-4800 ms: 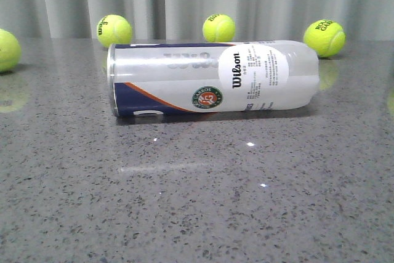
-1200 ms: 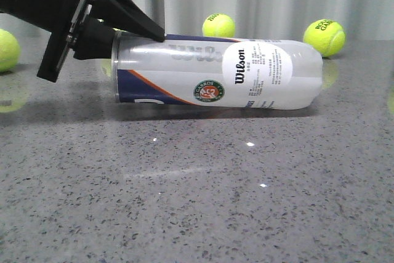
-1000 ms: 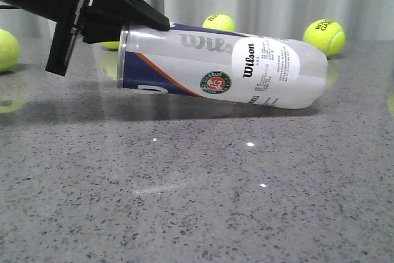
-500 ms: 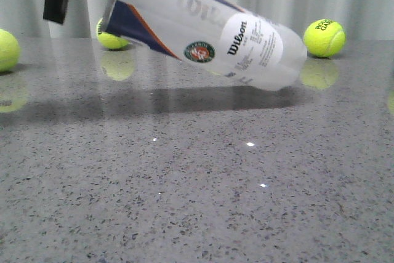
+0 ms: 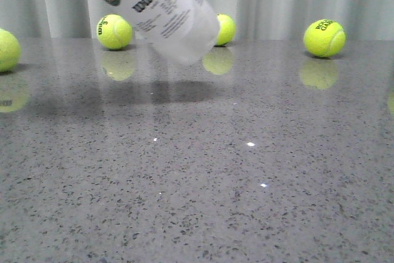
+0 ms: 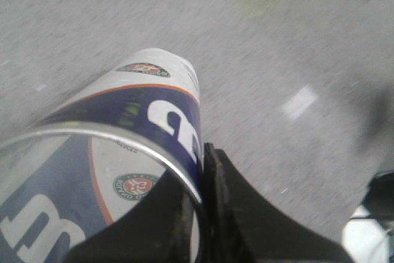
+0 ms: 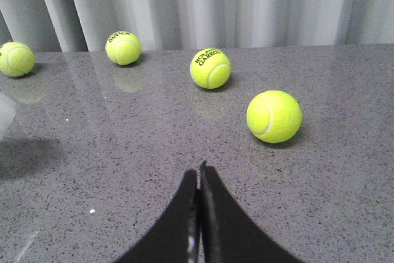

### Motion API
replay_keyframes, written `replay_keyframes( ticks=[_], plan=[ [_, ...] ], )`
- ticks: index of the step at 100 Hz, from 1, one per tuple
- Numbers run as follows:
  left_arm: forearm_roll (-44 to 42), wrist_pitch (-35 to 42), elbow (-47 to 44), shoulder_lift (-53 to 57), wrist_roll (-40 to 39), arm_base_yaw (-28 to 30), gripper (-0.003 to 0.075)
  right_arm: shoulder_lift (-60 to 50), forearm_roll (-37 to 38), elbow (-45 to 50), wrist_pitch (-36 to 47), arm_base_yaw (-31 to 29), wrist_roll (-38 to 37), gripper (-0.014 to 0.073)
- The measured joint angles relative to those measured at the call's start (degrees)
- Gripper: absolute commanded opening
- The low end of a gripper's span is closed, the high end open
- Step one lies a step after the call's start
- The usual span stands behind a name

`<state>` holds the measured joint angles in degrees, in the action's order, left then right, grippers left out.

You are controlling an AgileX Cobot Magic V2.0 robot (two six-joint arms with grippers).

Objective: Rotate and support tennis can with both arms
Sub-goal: 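Grasp the can's end with the left gripper and tilt it upward, then rotate the can upright with the left gripper and set its base down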

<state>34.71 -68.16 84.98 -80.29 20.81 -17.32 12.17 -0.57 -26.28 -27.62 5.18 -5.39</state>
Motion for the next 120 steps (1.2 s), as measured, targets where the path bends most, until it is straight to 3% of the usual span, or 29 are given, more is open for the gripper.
replay_keyframes(
  ticks=[41,86,100,120],
  plan=[
    [-23.3,-3.9,5.5,0.0,-10.9,-10.1,-0.0021,0.0,0.0,0.0,0.0,0.0,0.0,-0.0065],
    [-25.6,-3.9,5.8,-3.0,-11.5,-11.7,-0.0017,0.0,0.0,0.0,0.0,0.0,0.0,-0.0065],
    [-25.6,-3.9,5.9,-3.1,-11.5,-11.7,0.0071,0.0,0.0,0.0,0.0,0.0,0.0,-0.0065],
    [-25.7,-3.8,6.1,-3.4,-11.5,-11.7,0.0298,0.0,0.0,0.0,0.0,0.0,0.0,-0.0065]
  ],
)
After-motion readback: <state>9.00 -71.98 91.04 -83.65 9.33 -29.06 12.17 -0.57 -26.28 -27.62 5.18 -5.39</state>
